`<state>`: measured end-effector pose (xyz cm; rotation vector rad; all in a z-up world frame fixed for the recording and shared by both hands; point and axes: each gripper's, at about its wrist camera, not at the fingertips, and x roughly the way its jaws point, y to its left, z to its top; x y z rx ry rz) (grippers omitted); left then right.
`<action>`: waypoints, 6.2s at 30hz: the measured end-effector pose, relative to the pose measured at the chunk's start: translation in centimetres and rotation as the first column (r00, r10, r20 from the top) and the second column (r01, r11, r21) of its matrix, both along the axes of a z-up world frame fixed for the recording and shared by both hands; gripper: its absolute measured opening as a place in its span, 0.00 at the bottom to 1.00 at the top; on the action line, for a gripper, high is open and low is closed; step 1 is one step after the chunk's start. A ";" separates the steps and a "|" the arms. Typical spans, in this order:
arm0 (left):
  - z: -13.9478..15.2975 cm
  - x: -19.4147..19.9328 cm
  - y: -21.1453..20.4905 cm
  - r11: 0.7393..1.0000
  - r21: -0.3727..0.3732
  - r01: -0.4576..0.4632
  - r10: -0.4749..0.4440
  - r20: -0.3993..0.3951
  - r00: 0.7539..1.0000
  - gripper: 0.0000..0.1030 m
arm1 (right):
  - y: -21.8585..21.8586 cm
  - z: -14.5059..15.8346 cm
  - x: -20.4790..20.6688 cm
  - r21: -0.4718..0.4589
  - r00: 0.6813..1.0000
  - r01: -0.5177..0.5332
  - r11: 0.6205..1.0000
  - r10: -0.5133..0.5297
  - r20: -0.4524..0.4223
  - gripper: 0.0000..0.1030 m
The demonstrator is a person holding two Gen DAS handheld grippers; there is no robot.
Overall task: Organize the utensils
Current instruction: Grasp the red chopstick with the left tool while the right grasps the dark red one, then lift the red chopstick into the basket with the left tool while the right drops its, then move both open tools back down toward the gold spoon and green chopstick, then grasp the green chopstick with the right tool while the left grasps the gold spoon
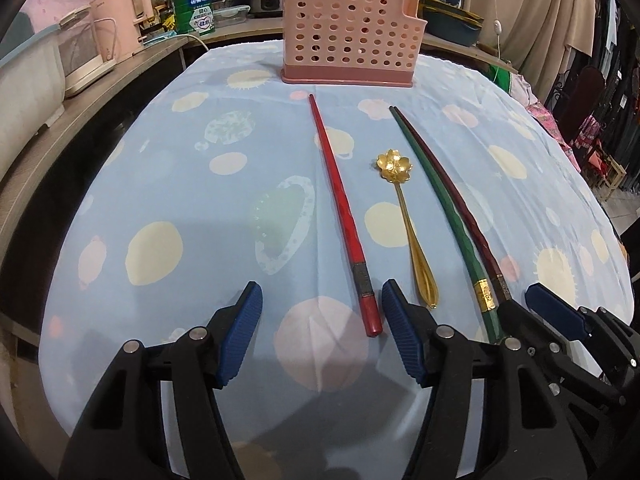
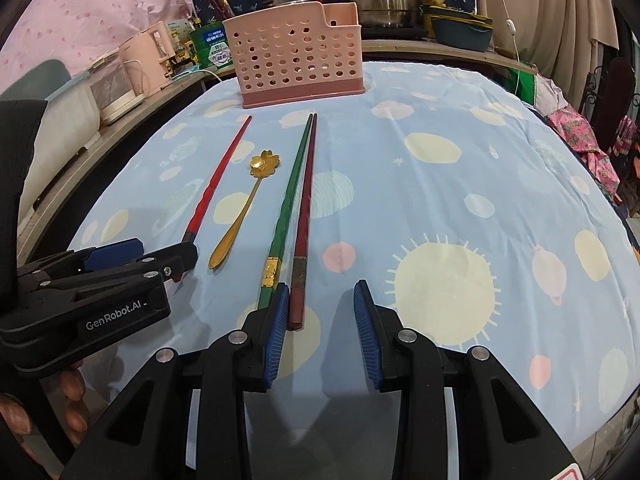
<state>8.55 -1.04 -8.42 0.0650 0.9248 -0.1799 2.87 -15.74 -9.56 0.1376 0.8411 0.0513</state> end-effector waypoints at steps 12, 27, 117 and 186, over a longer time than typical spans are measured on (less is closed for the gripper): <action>0.3 0.1 -0.1 1.000 -0.008 0.029 -0.029 -0.006 1.000 0.07 | 0.0 0.2 0.1 0.011 1.000 -0.021 1.000 0.021 0.005 0.07; 6.7 -1.2 1.7 0.994 -0.107 0.007 0.003 0.097 0.995 0.07 | -1.8 5.5 -1.6 0.071 0.992 0.009 0.997 -0.018 0.128 0.07; 26.0 18.1 -0.6 0.984 -0.176 0.012 0.075 0.477 0.876 0.36 | -3.0 23.7 21.1 0.145 0.881 -0.012 0.989 -0.058 0.469 0.17; 1.4 -0.7 0.3 0.999 -0.050 0.008 -0.008 -0.001 1.000 0.53 | 1.1 0.2 0.1 0.024 1.000 -0.028 0.999 0.028 0.000 0.07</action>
